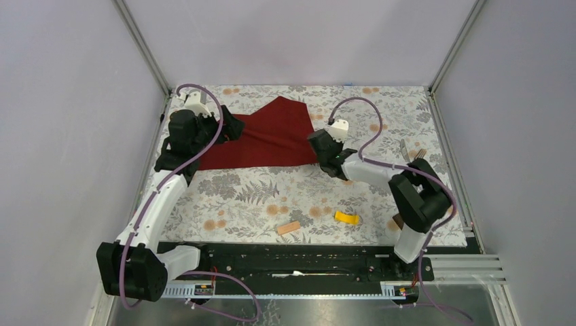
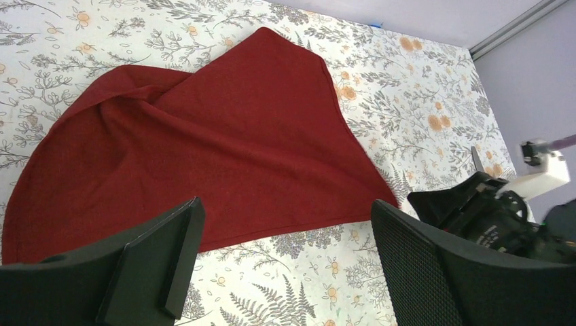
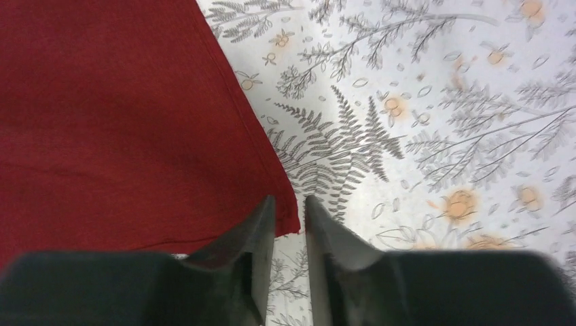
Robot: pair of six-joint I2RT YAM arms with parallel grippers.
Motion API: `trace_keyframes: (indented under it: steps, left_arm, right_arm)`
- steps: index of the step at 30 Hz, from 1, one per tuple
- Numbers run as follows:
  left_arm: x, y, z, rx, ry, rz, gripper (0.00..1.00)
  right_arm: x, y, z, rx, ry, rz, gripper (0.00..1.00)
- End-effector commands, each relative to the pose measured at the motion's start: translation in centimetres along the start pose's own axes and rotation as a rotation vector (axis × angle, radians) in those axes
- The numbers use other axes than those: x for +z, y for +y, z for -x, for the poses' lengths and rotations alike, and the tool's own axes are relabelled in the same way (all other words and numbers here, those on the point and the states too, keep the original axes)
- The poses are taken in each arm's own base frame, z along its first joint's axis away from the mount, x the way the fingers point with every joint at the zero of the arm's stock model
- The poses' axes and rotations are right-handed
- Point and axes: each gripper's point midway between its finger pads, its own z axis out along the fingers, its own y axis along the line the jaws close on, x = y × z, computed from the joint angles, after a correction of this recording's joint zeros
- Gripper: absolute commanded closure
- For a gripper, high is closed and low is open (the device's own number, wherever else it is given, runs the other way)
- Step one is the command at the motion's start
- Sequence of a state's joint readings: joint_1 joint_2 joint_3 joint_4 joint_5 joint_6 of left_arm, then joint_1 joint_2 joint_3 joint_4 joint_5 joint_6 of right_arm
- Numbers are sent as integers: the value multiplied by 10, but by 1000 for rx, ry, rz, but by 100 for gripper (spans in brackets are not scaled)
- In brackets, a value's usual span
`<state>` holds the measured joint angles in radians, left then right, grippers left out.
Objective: Fold the napkin into a case and place the utensils inside
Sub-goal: Move the crumpled napkin to the center of the board, then pick up the crumpled napkin from the center of the board.
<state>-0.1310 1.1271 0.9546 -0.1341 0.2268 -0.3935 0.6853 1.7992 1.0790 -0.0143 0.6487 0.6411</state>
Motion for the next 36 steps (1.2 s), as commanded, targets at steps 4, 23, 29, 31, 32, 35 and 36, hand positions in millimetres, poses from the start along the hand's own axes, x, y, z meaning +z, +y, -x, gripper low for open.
trace_keyframes:
  steps: [4,23,29,31,32,35,36]
  left_arm:
    - [-1,-4,11,13,-48,-4,2]
    - [-1,-15,11,-5,-29,-60,2]
    - [-1,-16,11,-6,-29,-61,2]
    - [-1,-16,11,-5,-30,-62,2]
    - [-1,-16,11,-5,-31,-62,2]
    - [-1,-16,11,-6,-28,-61,3]
    - [-1,-16,11,-6,-28,-61,3]
  right_arm:
    - [-16,24,27,-14,14,92,39]
    - [8,4,-17,83,319,-144,26]
    - [17,-3,-29,139,388,-195,29]
    - [17,-6,-31,155,395,-227,30]
    - [17,-6,-33,167,402,-233,30]
    - [18,-3,-38,196,420,-237,30]
    - [18,-2,-40,201,421,-239,30]
